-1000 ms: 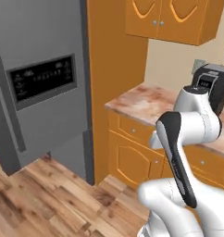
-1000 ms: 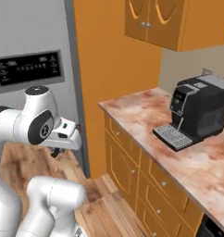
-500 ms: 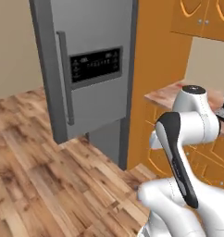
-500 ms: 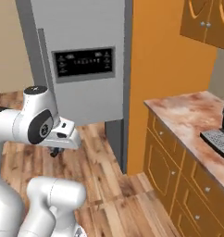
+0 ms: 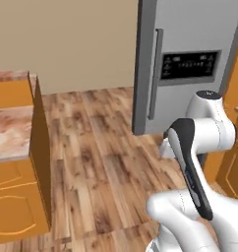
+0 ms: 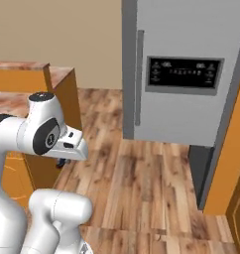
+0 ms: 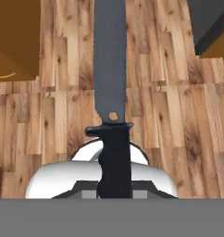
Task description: Retrieve the butter from the fridge and place it on a plate on the dining table. Then retrieve the butter knife by the fridge and place it near the plate.
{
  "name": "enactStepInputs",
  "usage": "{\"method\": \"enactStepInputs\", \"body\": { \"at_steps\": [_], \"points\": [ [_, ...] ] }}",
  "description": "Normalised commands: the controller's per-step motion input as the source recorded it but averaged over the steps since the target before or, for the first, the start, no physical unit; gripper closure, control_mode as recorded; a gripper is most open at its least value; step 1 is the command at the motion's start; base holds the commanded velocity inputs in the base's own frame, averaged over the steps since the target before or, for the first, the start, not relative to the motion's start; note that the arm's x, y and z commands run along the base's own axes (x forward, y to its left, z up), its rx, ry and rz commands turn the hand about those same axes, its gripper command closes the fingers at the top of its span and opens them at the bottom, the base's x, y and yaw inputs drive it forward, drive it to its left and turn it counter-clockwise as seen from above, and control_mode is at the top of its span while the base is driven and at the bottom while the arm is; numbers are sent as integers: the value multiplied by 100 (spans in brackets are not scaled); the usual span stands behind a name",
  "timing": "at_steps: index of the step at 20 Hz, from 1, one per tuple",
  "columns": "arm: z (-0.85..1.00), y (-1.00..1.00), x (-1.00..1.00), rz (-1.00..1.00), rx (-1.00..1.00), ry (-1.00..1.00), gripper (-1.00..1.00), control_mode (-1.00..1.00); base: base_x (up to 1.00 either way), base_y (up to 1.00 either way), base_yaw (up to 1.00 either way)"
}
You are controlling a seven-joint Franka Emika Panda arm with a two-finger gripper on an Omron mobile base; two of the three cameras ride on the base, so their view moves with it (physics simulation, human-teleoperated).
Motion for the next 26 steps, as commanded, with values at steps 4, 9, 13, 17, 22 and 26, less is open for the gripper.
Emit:
{"method": "enactStepInputs", "body": {
  "at_steps": [4, 9, 13, 17, 22, 26],
  "points": [
    [0, 0, 0, 0, 0, 0, 100, 100, 1, 92, 37],
    [0, 0, 0, 0, 0, 0, 100, 100, 80, 43, 9],
    [0, 0, 0, 0, 0, 0, 100, 100, 100, -17, 1],
    [0, 0, 0, 0, 0, 0, 100, 100, 74, -9, 0],
    [0, 0, 0, 0, 0, 0, 100, 100, 68, 1, 0],
    [0, 0, 0, 0, 0, 0, 100, 100, 98, 1, -3]
  ]
}}
